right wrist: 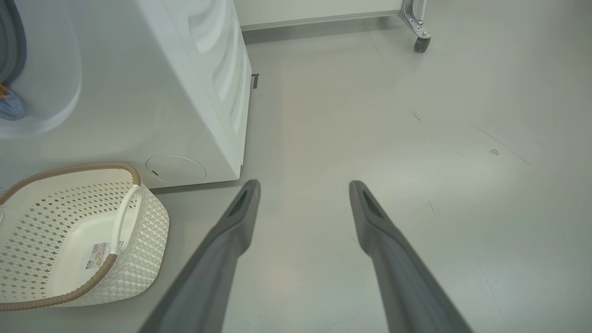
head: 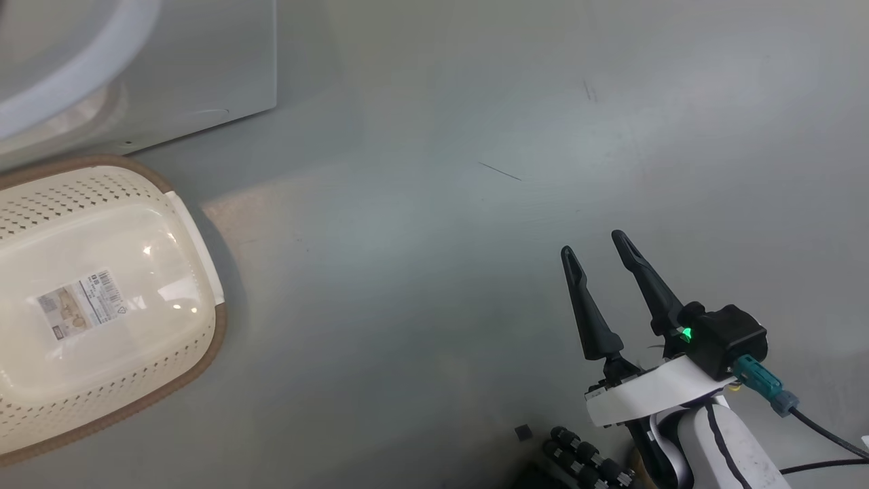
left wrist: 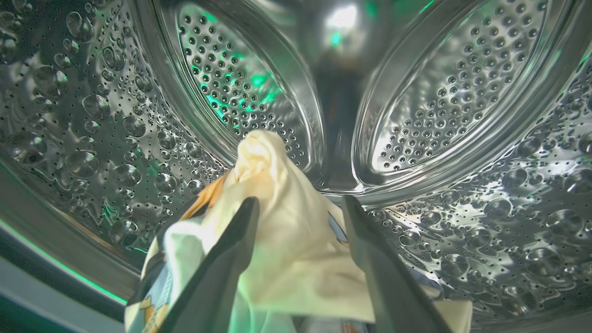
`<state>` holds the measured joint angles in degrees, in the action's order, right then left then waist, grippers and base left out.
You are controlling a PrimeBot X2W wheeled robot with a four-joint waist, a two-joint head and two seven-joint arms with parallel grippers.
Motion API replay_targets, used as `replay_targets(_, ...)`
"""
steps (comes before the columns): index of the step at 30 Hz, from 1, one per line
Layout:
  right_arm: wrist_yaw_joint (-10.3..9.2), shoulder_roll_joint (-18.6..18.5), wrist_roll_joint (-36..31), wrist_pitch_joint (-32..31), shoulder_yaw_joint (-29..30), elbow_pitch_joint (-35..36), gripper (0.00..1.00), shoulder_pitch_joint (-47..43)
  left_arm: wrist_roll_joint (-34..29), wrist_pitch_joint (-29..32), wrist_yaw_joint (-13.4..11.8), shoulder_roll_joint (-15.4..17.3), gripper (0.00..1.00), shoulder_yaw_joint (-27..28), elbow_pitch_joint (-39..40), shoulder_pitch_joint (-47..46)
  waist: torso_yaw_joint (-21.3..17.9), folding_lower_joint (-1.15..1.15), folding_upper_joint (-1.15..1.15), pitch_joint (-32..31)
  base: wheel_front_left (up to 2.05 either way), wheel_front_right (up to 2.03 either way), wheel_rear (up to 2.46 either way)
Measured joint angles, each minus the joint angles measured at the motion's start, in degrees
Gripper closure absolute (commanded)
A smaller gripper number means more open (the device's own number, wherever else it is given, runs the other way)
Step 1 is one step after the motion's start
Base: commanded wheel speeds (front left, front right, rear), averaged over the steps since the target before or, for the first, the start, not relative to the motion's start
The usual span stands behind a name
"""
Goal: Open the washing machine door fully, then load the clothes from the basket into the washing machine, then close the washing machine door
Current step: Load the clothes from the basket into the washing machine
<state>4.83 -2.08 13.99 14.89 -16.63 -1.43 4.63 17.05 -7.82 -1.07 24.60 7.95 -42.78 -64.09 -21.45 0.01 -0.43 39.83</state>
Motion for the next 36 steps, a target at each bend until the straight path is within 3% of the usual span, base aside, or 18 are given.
replay_targets(11, 0.01, 0.0, 0.0, 0.0, 0.4, -2.4, 0.00, 1.5, -1.4, -1.5, -1.4, -3.2, 0.00, -2.1, -6.5, 0.3, 2.6, 0.00, 0.00, -3.6, 0.00, 0.00, 0.00)
replay_targets(24, 0.08, -0.2, -0.6, 0.0, 3.0, -3.9, 0.00, 1.7, -0.1, -4.0, -1.4, -11.1, 0.00, -3.1, -10.6, 4.4, 7.5, -0.01, 0.00, -8.8, 0.00, 0.00, 0.00)
replay_targets(36, 0.27, -0.3, -3.4, 0.0, 5.9, -3.8, 0.00, 3.1, -0.1, -5.9, 2.5, -16.1, 0.00, -5.8, -10.3, 10.9, 13.7, -0.01, 0.00, -10.8, 0.00, 0.00, 0.00)
